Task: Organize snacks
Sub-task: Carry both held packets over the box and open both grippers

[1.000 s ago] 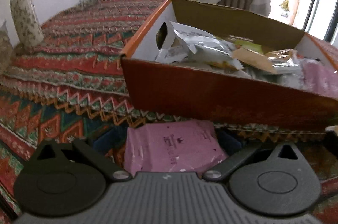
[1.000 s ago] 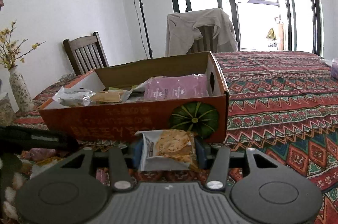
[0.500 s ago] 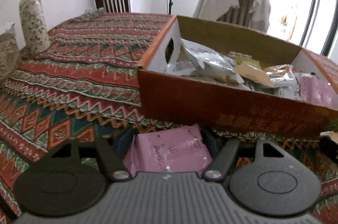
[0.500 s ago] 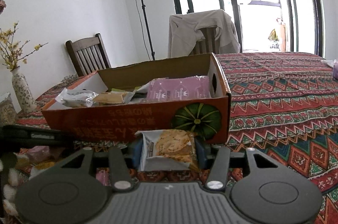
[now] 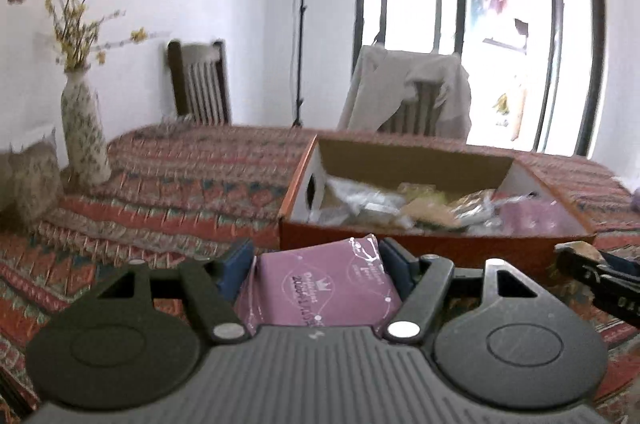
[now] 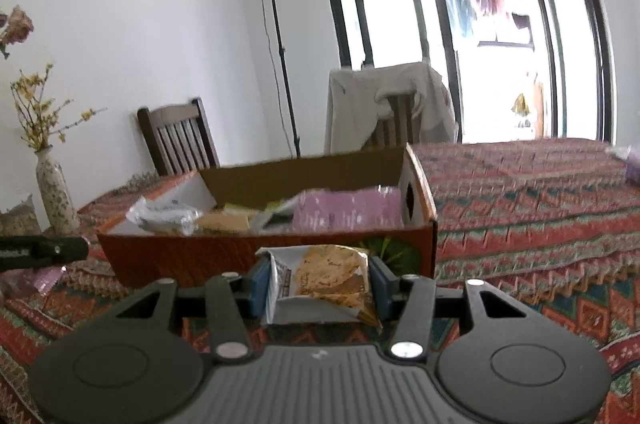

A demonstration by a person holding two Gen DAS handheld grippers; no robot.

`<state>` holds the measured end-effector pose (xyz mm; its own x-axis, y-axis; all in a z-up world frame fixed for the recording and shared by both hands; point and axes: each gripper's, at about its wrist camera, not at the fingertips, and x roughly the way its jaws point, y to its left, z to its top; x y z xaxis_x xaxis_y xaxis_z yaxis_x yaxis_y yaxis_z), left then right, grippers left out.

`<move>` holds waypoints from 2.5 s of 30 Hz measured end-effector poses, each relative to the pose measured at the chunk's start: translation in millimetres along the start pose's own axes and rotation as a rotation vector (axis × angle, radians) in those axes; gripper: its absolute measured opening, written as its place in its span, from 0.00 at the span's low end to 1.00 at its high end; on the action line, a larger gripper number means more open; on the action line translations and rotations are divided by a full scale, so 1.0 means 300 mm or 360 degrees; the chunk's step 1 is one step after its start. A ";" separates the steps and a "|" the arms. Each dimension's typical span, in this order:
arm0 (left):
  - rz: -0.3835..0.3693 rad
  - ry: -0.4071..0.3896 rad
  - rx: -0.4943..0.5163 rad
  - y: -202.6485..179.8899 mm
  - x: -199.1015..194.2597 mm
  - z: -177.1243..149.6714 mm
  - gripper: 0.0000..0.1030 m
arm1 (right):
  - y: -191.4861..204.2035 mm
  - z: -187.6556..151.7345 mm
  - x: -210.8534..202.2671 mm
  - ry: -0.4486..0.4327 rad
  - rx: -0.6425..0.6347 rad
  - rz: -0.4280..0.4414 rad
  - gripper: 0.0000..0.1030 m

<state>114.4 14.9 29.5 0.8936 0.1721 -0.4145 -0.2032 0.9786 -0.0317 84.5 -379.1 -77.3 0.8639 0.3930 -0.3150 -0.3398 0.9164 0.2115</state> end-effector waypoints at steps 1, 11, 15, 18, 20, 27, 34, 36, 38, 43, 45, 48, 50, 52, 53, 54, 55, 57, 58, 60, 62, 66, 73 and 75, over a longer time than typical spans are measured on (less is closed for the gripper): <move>-0.0012 -0.0021 0.0004 -0.004 -0.007 0.008 0.69 | 0.004 0.004 -0.010 -0.0024 -0.0007 -0.0002 0.48; -0.0134 -0.0164 0.0030 -0.077 -0.020 0.104 0.69 | 0.062 0.133 -0.058 -0.0196 -0.0109 -0.0011 0.48; -0.0159 -0.0214 0.0017 -0.099 0.003 0.152 0.69 | 0.072 0.198 -0.026 -0.0232 -0.0128 -0.0024 0.48; -0.0157 -0.0240 0.0015 -0.118 0.032 0.185 0.69 | 0.072 0.253 0.009 -0.0254 -0.0131 -0.0034 0.48; -0.0148 -0.0248 0.0008 -0.126 0.060 0.203 0.69 | 0.072 0.287 0.034 -0.0269 -0.0132 -0.0038 0.48; -0.0122 -0.0249 -0.0032 -0.154 0.172 0.238 0.69 | 0.052 0.361 0.169 -0.0241 -0.0109 -0.0044 0.48; -0.0080 -0.0241 -0.0023 -0.165 0.293 0.192 0.69 | 0.003 0.313 0.262 -0.0231 -0.0035 -0.0031 0.48; -0.0088 -0.0209 -0.0016 -0.161 0.318 0.181 0.69 | -0.007 0.300 0.280 -0.0207 -0.0018 -0.0031 0.48; -0.0092 -0.0194 -0.0019 -0.150 0.334 0.173 0.69 | -0.010 0.289 0.293 -0.0189 -0.0027 -0.0031 0.48; -0.0102 -0.0175 -0.0031 -0.129 0.347 0.166 0.68 | 0.013 0.262 0.314 -0.0153 -0.0096 -0.0042 0.48; -0.0111 -0.0176 -0.0033 -0.128 0.346 0.163 0.68 | 0.012 0.260 0.312 -0.0154 -0.0098 -0.0045 0.49; -0.0116 -0.0178 -0.0020 -0.131 0.347 0.159 0.68 | 0.017 0.256 0.310 -0.0149 -0.0098 -0.0044 0.49; -0.0128 -0.0170 -0.0025 -0.129 0.350 0.157 0.71 | 0.018 0.250 0.311 -0.0133 -0.0102 -0.0037 0.55; -0.0122 -0.0165 -0.0044 -0.122 0.351 0.156 0.82 | 0.018 0.245 0.312 -0.0122 -0.0098 -0.0030 0.72; -0.0130 -0.0174 -0.0059 -0.114 0.351 0.157 0.87 | 0.015 0.244 0.314 -0.0116 -0.0095 -0.0026 0.78; -0.0136 -0.0189 -0.0074 -0.106 0.346 0.161 0.91 | 0.012 0.242 0.316 -0.0108 -0.0087 -0.0026 0.89; -0.0131 -0.0204 -0.0087 -0.099 0.340 0.161 1.00 | 0.010 0.239 0.317 -0.0103 -0.0082 -0.0030 1.00; -0.0109 -0.0238 -0.0107 -0.090 0.326 0.161 1.00 | 0.004 0.235 0.323 -0.0087 -0.0071 -0.0036 1.00; -0.0115 -0.0242 -0.0111 -0.087 0.322 0.162 1.00 | 0.003 0.234 0.327 -0.0076 -0.0067 -0.0040 1.00; -0.0123 -0.0247 -0.0126 -0.085 0.310 0.162 1.00 | -0.001 0.230 0.330 -0.0065 -0.0063 -0.0051 1.00; -0.0115 -0.0251 -0.0127 -0.083 0.305 0.165 1.00 | -0.002 0.227 0.329 -0.0063 -0.0066 -0.0058 1.00; -0.0111 -0.0252 -0.0129 -0.087 0.302 0.165 1.00 | 0.000 0.227 0.321 -0.0072 -0.0073 -0.0060 1.00; -0.0106 -0.0246 -0.0133 -0.089 0.298 0.162 1.00 | -0.008 0.235 0.315 -0.0086 -0.0063 -0.0069 1.00; -0.0105 -0.0236 -0.0138 -0.087 0.299 0.162 1.00 | -0.008 0.235 0.313 -0.0090 -0.0063 -0.0069 1.00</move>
<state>219.4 10.4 37.5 0.9541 0.1288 -0.2703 -0.1702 0.9760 -0.1356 192.6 -349.8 -42.2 0.8973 0.3490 -0.2702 -0.3150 0.9352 0.1619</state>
